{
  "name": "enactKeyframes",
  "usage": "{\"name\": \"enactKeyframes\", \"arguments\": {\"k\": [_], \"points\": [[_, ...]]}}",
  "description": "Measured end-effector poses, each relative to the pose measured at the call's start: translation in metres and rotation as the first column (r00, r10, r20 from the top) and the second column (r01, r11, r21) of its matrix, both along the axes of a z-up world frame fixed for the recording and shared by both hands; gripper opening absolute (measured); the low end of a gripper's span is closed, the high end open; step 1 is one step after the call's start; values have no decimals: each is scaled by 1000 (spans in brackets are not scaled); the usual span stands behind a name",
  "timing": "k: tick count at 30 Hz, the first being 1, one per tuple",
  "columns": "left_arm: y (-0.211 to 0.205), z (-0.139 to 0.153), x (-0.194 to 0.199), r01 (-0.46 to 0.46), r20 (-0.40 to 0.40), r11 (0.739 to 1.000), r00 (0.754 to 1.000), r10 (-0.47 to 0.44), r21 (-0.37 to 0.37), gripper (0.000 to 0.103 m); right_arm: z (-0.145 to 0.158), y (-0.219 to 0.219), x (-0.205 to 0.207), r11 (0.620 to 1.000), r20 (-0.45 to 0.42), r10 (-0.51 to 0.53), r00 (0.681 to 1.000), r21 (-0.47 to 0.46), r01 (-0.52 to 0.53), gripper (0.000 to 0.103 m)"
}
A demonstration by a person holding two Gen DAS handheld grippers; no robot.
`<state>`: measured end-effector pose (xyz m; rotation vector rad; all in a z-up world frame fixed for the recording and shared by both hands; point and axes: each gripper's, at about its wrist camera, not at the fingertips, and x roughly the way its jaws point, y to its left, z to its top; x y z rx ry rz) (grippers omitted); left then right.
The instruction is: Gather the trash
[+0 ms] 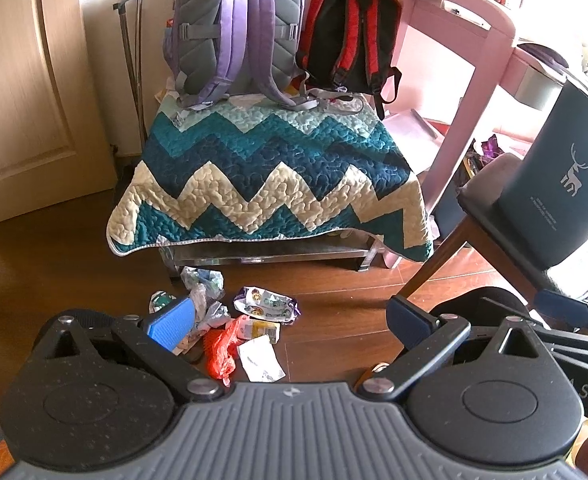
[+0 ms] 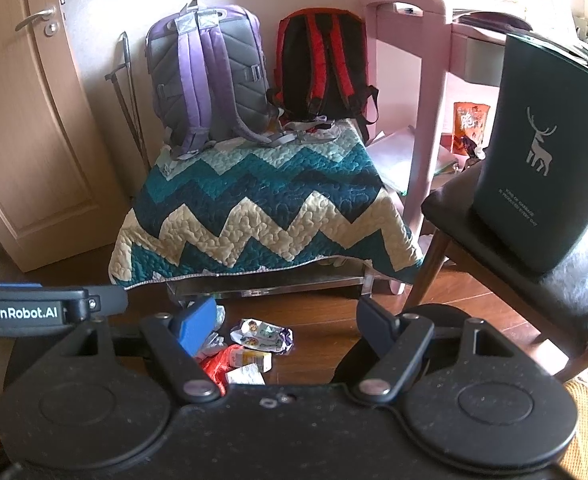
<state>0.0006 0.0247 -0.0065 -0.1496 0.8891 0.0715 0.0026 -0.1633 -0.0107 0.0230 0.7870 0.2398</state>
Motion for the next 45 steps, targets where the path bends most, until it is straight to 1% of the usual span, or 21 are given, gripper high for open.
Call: {"name": "enactKeyframes", "arguments": {"k": [7, 11, 18, 21, 25, 27, 30, 33, 36, 41, 45], "points": [[9, -8, 19, -14, -15, 1000, 1000, 14, -9, 103, -2, 6, 15, 999, -17, 19, 1000, -34, -20, 77], [10, -13, 31, -16, -15, 1000, 1000, 16, 8, 103, -2, 14, 26, 998, -14, 31, 999, -63, -31, 77], [20, -24, 60, -30, -32, 999, 999, 31, 31, 103, -14, 22, 58, 994, -52, 64, 997, -85, -69, 77], [27, -34, 75, -40, -44, 998, 998, 42, 42, 103, -23, 25, 79, 993, -71, 86, 994, -79, -92, 77], [41, -52, 100, -59, -57, 996, 996, 63, 66, 103, -43, 38, 109, 986, -88, 143, 986, -68, -149, 77], [51, -61, 113, -84, -62, 993, 994, 89, 82, 103, -53, 46, 123, 984, -101, 159, 982, -69, -166, 77], [69, -72, 127, -120, -57, 989, 990, 125, 85, 103, -64, 56, 144, 983, -121, 170, 978, -56, -178, 77], [84, -80, 139, -148, -55, 985, 987, 153, 92, 103, -71, 63, 156, 980, -131, 184, 974, -48, -192, 77], [97, -88, 151, -166, -59, 983, 984, 171, 84, 103, -79, 69, 167, 979, -143, 188, 972, -48, -196, 77], [112, -104, 167, -186, -56, 980, 980, 190, 72, 103, -96, 84, 182, 975, -157, 196, 968, -72, -209, 77], [121, -125, 179, -195, -93, 978, 975, 201, 70, 103, -113, 94, 195, 969, -170, 214, 962, -88, -232, 77]]}}
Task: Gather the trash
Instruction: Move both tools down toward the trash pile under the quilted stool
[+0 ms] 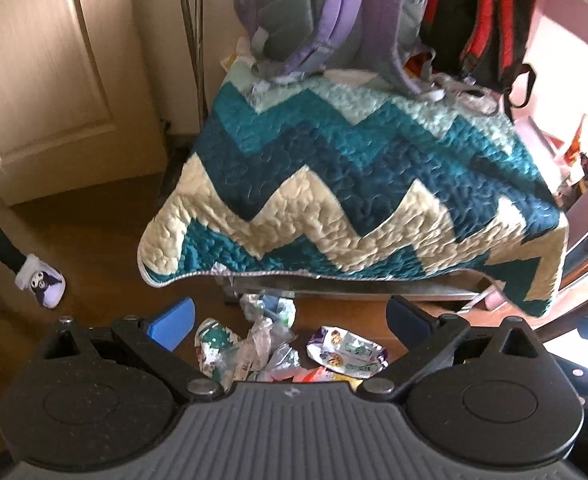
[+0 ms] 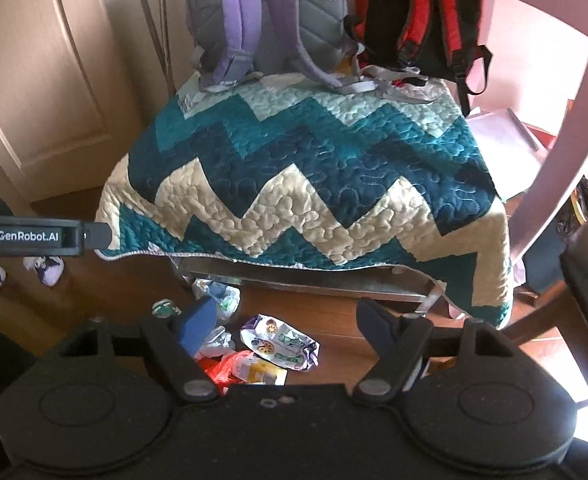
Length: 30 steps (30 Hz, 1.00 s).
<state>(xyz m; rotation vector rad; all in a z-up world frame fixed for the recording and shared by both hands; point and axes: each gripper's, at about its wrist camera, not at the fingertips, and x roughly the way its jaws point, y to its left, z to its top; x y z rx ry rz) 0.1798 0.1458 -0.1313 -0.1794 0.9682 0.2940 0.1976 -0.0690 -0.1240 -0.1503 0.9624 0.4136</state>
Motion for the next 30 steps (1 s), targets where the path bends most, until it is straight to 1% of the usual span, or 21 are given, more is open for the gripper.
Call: {"name": "enactKeyframes", "arguments": {"k": [3, 7, 10, 14, 16, 19, 21, 23, 25, 27, 28, 30], "points": [[5, -17, 9, 2, -25, 1000, 1000, -2, -5, 103, -16, 7, 11, 1000, -21, 14, 1000, -4, -14, 77], [18, -47, 21, -17, -60, 999, 998, 15, -29, 103, -48, 18, 27, 996, -45, 80, 996, -22, -81, 77], [29, -79, 32, -25, -140, 999, 990, 20, -33, 103, -80, 24, 40, 992, -82, 119, 989, -37, -123, 77], [37, -118, 43, -22, -236, 999, 972, 14, -32, 103, -122, 27, 58, 983, -136, 174, 975, -41, -181, 77], [35, -137, 50, -5, -276, 999, 961, -9, -50, 103, -145, 28, 72, 980, -185, 188, 965, -37, -198, 77], [28, -162, 59, 59, -313, 995, 946, -83, -86, 103, -175, 27, 93, 976, -233, 208, 950, -18, -218, 77], [22, -178, 64, 95, -328, 990, 936, -125, -107, 103, -196, 28, 105, 973, -244, 207, 947, -46, -225, 77], [14, -197, 71, 127, -361, 987, 919, -156, -104, 103, -220, 28, 117, 972, -262, 201, 944, -67, -226, 77], [8, -221, 78, 141, -412, 984, 895, -174, -109, 103, -247, 27, 127, 975, -302, 174, 937, -82, -207, 76], [6, -249, 84, 134, -481, 984, 859, -176, -121, 102, -274, 23, 136, 983, -356, 118, 927, -91, -160, 75], [6, -266, 85, 116, -523, 985, 836, -167, -130, 102, -288, 20, 140, 988, -390, 78, 918, -93, -123, 75], [8, -295, 84, 87, -581, 985, 799, -157, -146, 102, -309, 14, 145, 995, -431, 11, 902, -88, -55, 75]]}}
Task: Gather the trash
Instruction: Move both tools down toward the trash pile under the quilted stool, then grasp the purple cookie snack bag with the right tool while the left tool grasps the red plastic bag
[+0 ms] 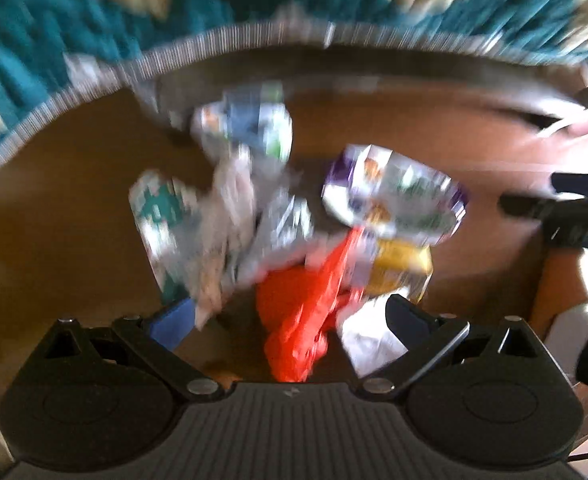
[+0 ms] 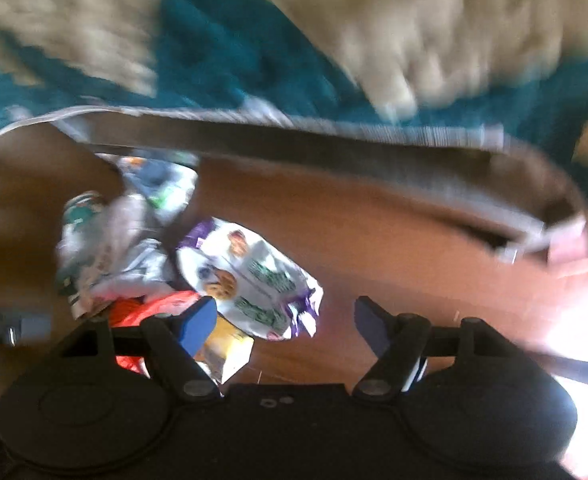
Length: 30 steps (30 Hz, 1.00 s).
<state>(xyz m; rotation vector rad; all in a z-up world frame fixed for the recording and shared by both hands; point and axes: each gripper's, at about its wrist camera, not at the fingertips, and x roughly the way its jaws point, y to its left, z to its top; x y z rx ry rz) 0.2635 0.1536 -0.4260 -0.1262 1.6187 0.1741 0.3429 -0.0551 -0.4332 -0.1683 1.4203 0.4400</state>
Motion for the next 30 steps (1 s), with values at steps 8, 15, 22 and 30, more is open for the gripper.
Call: {"name": "enactKeyframes", "arguments": {"k": [8, 15, 22, 30], "points": [[-2, -86, -2, 29, -150, 999, 988, -32, -26, 102, -74, 0, 18, 987, -131, -161, 978, -8, 161, 74], [-2, -130, -9, 44, -253, 998, 966, -57, -54, 91, -119, -1, 23, 974, -197, -223, 955, -16, 224, 74], [7, -150, -8, -24, -290, 995, 957, -6, -99, 54, -137, -4, 22, 960, -227, -275, 934, -11, 280, 73], [19, -146, -5, -88, -290, 984, 956, 41, -153, 22, -140, -4, 23, 958, -229, -285, 931, -28, 286, 39]]}}
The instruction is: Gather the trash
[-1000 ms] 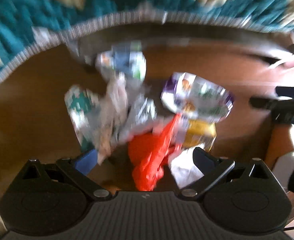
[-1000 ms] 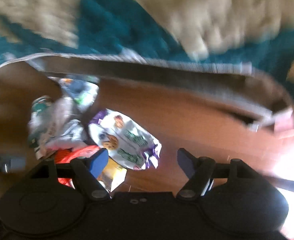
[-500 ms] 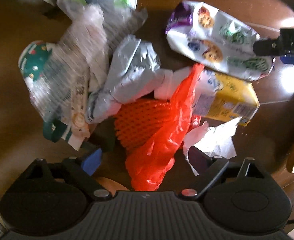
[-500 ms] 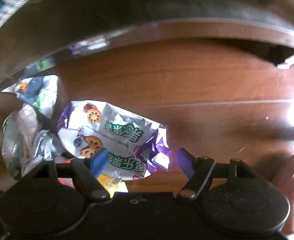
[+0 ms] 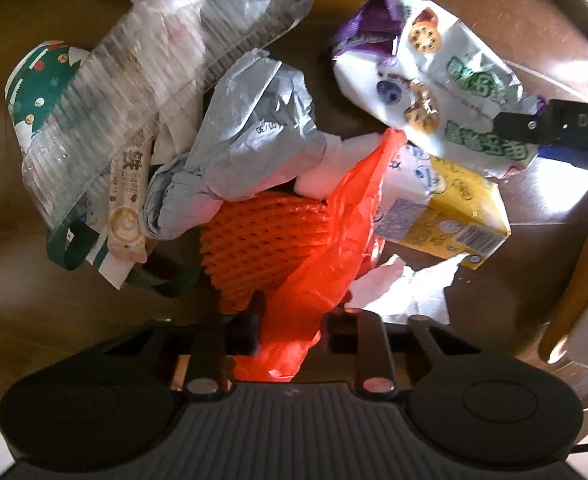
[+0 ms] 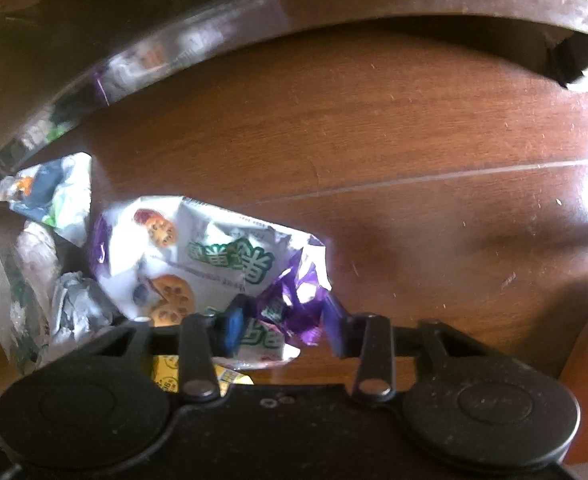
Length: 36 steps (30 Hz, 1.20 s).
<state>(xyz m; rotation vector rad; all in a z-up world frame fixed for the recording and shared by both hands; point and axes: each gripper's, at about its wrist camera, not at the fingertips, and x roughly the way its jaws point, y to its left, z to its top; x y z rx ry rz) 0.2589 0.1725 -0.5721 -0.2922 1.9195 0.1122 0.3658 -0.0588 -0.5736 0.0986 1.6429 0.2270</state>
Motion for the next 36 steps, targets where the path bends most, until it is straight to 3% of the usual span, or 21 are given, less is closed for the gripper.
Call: {"name": "enactKeyframes", "arguments": {"k": [1, 3, 6, 14, 22, 30, 36], "points": [[2, 3, 1, -1, -3, 1000, 1000, 1, -4, 20, 2, 2, 0, 1000, 9, 15, 1000, -4, -15, 37], [3, 8, 3, 4, -2, 1000, 1000, -4, -9, 16, 8, 7, 2, 998, 27, 60, 998, -32, -59, 18], [0, 24, 7, 8, -5, 1000, 1000, -8, -5, 13, 23, 11, 1, 994, 57, 94, 994, -63, -90, 14], [-1, 67, 10, -1, 2, 1000, 1000, 1, 5, 11, 87, 14, -5, 970, 157, 206, 966, -161, -181, 13], [-7, 131, 10, -50, 132, 998, 990, 54, -33, 8, 174, -3, -18, 975, 275, 186, 943, -171, -143, 13], [-5, 194, 17, -73, 276, 992, 956, 98, -99, 7, 241, -26, -39, 985, 339, 145, 930, -138, -103, 13], [-15, 250, 17, -35, 382, 992, 921, 79, -121, 7, 287, -39, -54, 990, 404, 117, 907, -120, -74, 13]]}}
